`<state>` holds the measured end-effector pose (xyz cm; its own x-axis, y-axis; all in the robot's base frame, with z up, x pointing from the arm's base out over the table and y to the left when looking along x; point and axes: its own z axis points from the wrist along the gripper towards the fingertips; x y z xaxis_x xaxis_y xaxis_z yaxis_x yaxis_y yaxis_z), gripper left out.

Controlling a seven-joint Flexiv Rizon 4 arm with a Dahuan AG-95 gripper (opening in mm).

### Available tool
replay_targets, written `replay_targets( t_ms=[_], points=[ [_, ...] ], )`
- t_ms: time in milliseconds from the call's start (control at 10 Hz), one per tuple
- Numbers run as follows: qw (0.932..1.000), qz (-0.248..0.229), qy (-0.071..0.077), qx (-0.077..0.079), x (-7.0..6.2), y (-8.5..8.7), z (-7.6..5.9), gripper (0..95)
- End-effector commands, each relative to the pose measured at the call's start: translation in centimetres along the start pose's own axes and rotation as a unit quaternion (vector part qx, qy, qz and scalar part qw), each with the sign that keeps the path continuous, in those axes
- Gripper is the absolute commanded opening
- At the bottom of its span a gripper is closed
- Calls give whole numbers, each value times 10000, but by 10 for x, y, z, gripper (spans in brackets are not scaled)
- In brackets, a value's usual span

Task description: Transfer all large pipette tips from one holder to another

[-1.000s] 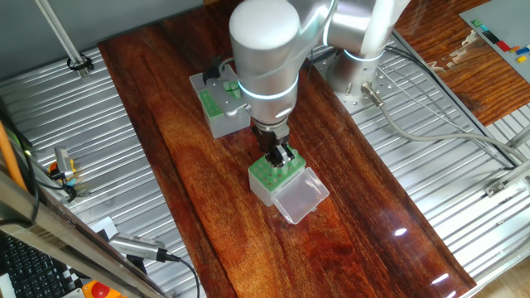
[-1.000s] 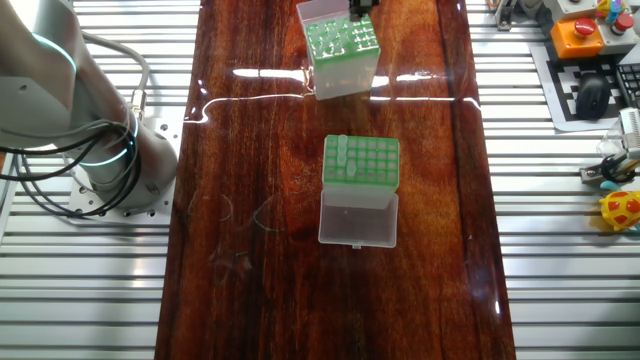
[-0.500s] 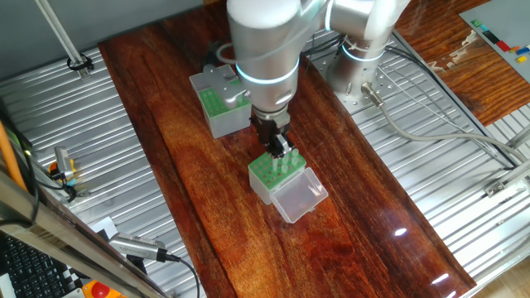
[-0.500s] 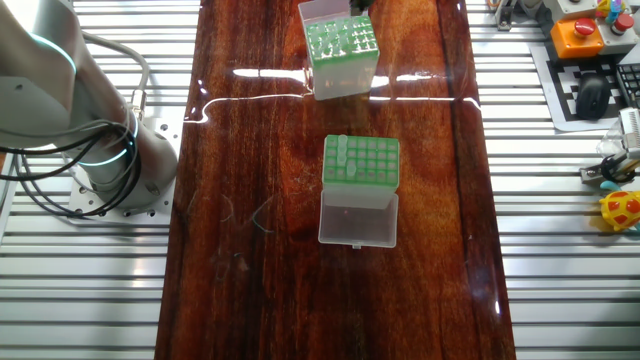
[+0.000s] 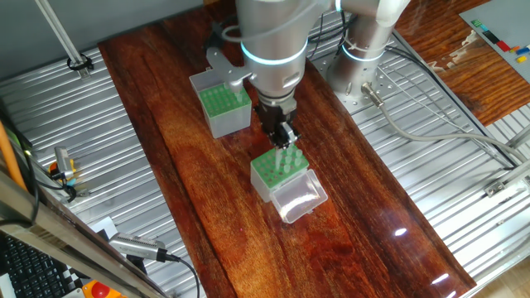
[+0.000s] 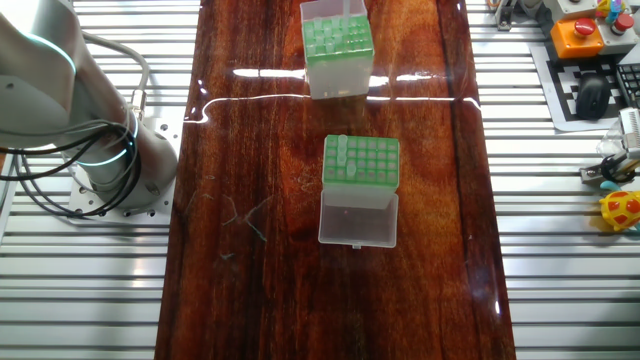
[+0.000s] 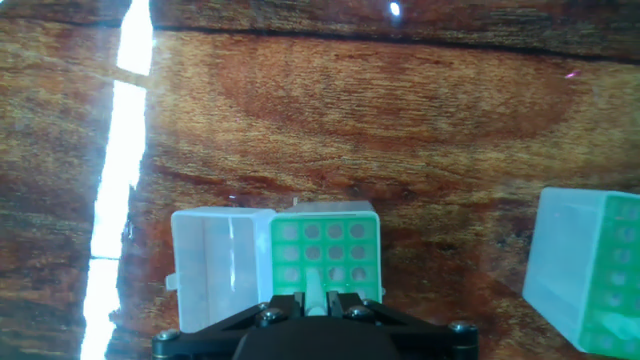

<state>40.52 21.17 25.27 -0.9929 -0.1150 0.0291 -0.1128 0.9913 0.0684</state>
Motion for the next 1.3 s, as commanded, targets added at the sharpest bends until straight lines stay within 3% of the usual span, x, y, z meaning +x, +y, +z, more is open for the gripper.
replay_targets(
  t_ms=[100,500,1300],
  points=[
    [10000,-14,0,1,2,-1,-3,0],
    [9999,-105,-4,19,6,-3,-7,0],
    [9983,-549,-21,203,1,-3,-4,0]
  ],
)
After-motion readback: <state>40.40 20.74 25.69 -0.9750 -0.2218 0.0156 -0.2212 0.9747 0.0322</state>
